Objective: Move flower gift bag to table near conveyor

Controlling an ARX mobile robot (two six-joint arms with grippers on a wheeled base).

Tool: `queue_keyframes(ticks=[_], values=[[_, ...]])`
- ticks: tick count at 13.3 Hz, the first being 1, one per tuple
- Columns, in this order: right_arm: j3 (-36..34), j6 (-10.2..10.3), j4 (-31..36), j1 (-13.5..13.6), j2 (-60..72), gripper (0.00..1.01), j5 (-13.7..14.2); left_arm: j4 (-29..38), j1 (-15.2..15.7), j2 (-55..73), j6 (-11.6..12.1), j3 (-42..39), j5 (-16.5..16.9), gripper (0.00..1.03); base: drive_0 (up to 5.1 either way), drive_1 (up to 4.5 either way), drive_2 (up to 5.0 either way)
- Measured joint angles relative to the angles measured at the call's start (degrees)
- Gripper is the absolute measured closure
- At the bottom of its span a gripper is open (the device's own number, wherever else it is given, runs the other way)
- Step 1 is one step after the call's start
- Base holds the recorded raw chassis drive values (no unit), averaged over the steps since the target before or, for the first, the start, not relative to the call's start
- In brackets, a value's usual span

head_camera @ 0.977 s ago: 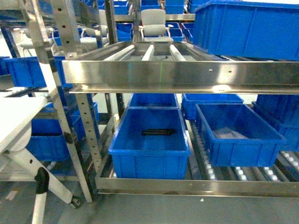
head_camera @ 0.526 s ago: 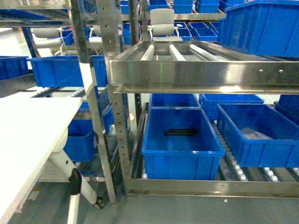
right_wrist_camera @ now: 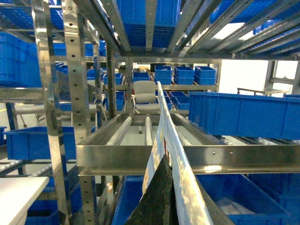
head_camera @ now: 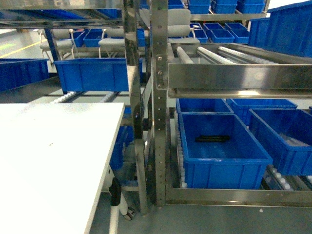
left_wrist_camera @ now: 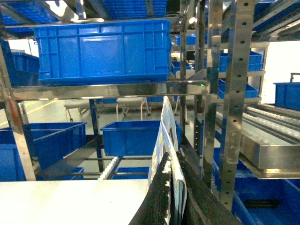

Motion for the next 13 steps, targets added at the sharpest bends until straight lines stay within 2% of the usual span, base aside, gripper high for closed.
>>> queue_keyframes(ticks=[8, 13], values=[[0.0, 0.0, 0.0, 0.0, 0.0, 0.99, 0.0, 0.0, 0.0, 0.0, 0.0, 0.0, 0.0, 1.01, -4.9, 0.88, 3.6], [0.0, 0.0, 0.1, 0.0, 0.0, 0.99, 0.0, 0.0, 0.0, 0.0, 0.0, 0.0, 0.0, 1.01, -5.0, 2.43, 2.4]])
